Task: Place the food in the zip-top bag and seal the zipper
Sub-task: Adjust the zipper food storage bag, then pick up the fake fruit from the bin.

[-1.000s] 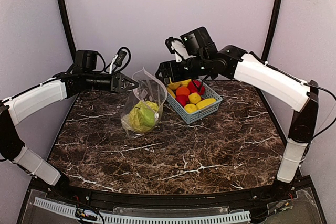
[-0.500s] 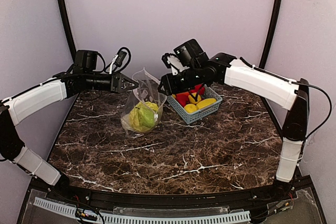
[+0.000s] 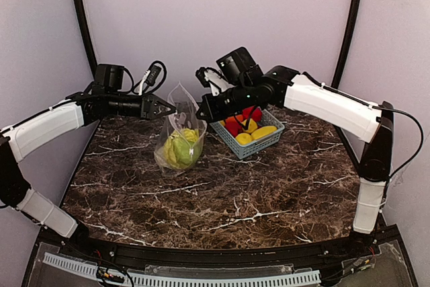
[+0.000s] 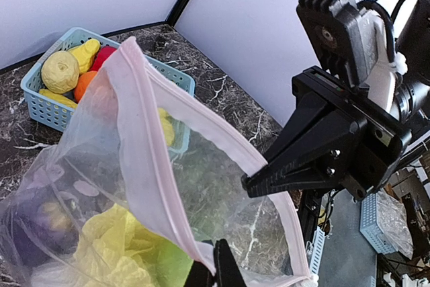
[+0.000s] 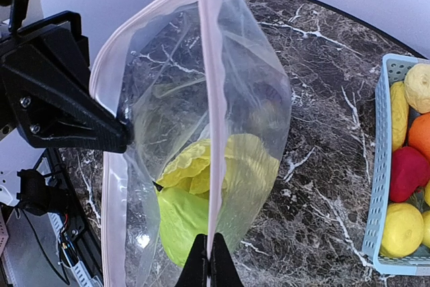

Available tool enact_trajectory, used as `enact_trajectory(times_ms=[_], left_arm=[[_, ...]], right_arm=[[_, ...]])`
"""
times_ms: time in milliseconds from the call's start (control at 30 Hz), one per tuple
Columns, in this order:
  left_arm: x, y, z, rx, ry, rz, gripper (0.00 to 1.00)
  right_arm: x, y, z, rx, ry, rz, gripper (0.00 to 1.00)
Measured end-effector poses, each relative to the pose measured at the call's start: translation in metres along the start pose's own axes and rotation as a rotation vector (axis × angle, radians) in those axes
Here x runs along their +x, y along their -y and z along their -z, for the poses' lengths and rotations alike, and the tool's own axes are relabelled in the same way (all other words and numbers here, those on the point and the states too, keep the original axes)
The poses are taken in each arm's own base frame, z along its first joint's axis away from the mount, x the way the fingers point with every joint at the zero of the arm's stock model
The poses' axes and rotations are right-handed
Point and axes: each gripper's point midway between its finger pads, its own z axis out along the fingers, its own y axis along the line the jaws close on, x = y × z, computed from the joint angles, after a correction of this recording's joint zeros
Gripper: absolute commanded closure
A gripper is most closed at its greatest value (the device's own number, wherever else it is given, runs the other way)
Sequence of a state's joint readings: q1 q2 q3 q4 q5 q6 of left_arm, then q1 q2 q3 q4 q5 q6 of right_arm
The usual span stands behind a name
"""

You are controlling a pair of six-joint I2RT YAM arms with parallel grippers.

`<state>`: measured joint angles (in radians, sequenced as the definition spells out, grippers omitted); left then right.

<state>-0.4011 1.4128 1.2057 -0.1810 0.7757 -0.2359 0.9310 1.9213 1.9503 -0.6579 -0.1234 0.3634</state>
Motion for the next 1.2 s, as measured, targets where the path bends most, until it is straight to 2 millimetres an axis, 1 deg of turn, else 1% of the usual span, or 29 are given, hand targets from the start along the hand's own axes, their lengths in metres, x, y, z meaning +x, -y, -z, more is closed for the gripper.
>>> enact_trajectory(times_ms=[100, 133, 233, 300, 400, 433, 500, 567, 633, 700, 800, 933, 1067, 1200], left_arm=[[0.0, 0.001, 0.002, -0.006, 0.002, -0.008, 0.99], [0.0, 0.0, 0.002, -0.007, 0.001, -0.007, 0.99], [0.001, 0.0, 0.002, -0.008, -0.004, -0.004, 0.99], [0.002, 0.0, 0.002, -0.009, -0.005, -0.005, 0.99], [0.002, -0.001, 0.002, -0.012, -0.006, -0.007, 0.99], [0.002, -0.001, 0.002, -0.014, -0.007, -0.007, 0.99], [0.002, -0.002, 0.002, -0.021, -0.008, -0.009, 0.99], [0.002, -0.004, 0.003, -0.031, -0.007, -0.01, 0.99], [0.001, -0.007, 0.004, -0.045, -0.004, -0.01, 0.99], [0.0, -0.01, 0.006, -0.055, 0.0, -0.01, 0.99], [-0.001, -0.012, 0.009, -0.064, 0.007, -0.012, 0.99], [-0.002, -0.013, 0.01, -0.069, 0.009, -0.012, 0.99], [-0.002, -0.013, 0.01, -0.07, 0.009, -0.012, 0.99], [-0.002, -0.013, 0.009, -0.069, 0.009, -0.012, 0.99]], right_arm=[[0.002, -0.006, -0.001, -0.013, 0.0, 0.006, 0.99], [0.003, -0.007, -0.001, -0.015, 0.0, 0.007, 0.93], [0.006, -0.005, -0.003, -0.009, -0.001, -0.003, 0.62], [0.007, -0.001, -0.003, 0.009, 0.003, -0.004, 0.45], [0.009, 0.008, 0.003, 0.058, 0.015, 0.003, 0.28], [0.008, 0.011, 0.006, 0.076, 0.023, 0.0, 0.23], [0.004, 0.019, 0.019, 0.11, 0.048, -0.002, 0.17], [-0.002, 0.025, 0.034, 0.137, 0.079, -0.002, 0.13], [-0.008, 0.038, 0.048, 0.168, 0.109, -0.01, 0.1], [-0.012, 0.056, 0.059, 0.206, 0.131, -0.028, 0.09], [-0.012, 0.092, 0.063, 0.268, 0.137, -0.065, 0.08], [0.001, 0.148, 0.052, 0.355, 0.09, -0.129, 0.08], [0.015, 0.199, 0.033, 0.417, 0.044, -0.195, 0.1], [0.035, 0.241, 0.013, 0.467, -0.009, -0.258, 0.11]])
